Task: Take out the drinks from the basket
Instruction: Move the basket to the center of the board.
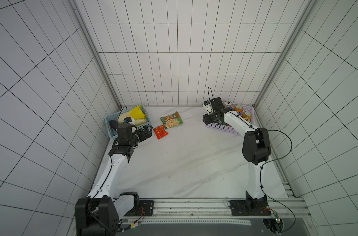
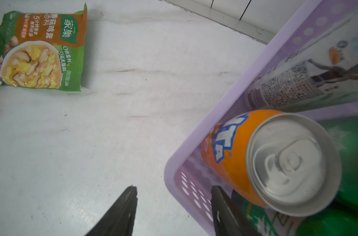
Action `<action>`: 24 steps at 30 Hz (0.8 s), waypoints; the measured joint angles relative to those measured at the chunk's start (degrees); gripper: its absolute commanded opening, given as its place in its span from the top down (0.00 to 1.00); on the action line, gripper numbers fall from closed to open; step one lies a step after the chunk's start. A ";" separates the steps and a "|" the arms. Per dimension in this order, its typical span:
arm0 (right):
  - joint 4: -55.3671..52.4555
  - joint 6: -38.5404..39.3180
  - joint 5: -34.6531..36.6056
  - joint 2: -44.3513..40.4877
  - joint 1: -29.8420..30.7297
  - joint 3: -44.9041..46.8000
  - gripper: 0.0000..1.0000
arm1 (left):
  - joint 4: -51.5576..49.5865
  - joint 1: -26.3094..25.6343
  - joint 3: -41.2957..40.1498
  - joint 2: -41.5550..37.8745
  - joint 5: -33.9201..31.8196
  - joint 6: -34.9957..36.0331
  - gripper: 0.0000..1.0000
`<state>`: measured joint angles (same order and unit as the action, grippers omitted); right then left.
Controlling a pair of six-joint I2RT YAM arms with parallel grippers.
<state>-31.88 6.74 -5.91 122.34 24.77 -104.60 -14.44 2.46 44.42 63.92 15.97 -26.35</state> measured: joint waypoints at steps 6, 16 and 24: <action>-2.25 0.92 0.44 4.72 0.92 -5.20 0.45 | 0.00 0.00 0.00 0.02 -0.02 0.00 0.02; -5.51 1.38 2.19 9.09 1.11 -10.45 0.53 | 0.00 0.00 0.00 0.48 -0.02 0.00 0.02; -5.79 1.77 2.93 9.57 1.14 -10.69 0.61 | -0.02 0.00 0.00 0.90 -0.02 0.00 0.02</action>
<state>-37.67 8.51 -2.98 131.92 25.91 -115.28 -14.46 2.46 44.42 64.82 15.94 -26.35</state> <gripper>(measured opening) 0.414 0.978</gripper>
